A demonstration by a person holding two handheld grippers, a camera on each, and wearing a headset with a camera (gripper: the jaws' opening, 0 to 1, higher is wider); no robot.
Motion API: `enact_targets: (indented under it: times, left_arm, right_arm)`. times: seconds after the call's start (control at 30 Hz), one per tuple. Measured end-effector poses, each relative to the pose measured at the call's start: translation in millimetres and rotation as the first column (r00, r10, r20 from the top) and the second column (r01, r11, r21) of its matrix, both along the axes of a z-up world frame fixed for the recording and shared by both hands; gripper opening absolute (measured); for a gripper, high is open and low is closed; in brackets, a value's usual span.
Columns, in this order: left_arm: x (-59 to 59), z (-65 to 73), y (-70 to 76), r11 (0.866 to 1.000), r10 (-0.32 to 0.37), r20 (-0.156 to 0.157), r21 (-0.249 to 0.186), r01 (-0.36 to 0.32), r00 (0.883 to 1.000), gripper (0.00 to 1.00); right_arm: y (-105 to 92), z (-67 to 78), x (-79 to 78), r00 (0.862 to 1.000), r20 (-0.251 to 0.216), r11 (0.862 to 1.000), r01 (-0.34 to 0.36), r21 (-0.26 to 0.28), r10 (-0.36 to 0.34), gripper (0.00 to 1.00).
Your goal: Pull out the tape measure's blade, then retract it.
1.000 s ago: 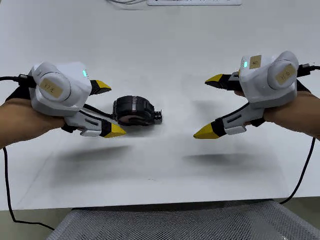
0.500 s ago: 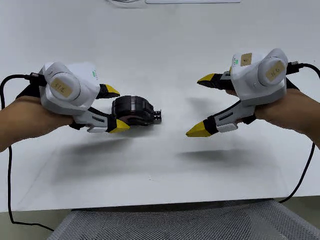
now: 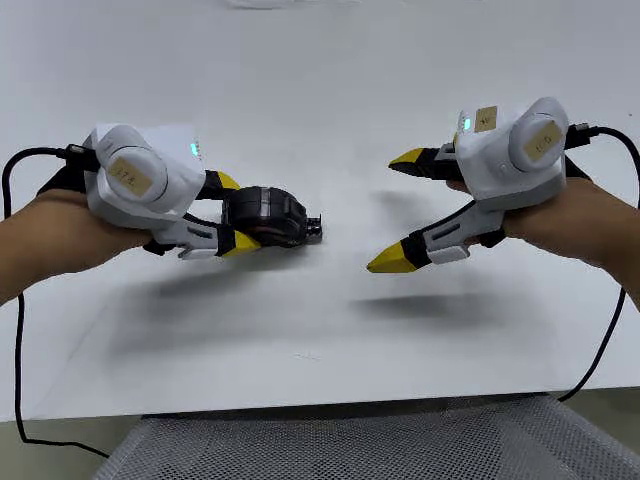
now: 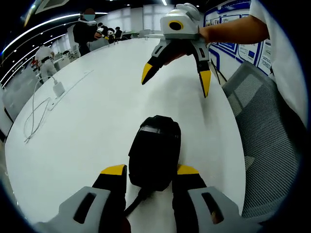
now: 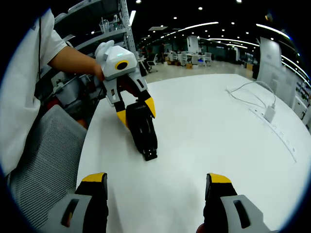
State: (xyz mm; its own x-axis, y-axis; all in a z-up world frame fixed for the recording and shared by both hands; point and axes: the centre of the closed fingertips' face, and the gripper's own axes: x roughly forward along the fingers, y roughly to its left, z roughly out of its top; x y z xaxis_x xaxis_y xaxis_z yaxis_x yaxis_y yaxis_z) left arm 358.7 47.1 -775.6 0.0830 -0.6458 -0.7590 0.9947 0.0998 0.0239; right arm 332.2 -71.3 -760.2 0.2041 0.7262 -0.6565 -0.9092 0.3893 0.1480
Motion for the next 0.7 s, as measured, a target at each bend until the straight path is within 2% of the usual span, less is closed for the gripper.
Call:
enact_targets:
  times: [0.4,0.7]
  left_arm:
    - [-1.0,-1.2,0.2,1.0,-0.021,0.005,0.009,0.021,1.0,0.28]
    - [-1.6,-3.1,1.1,0.997,-0.041,0.011,0.059,0.041,0.999,0.28]
  right_arm:
    - [3.1,-3.9,-0.2,1.0,-0.007,1.0,-0.004,0.002,0.004,0.8]
    - [7.9,-5.2,-0.8,1.0,-0.01,1.0,-0.01,0.007,0.01,0.79]
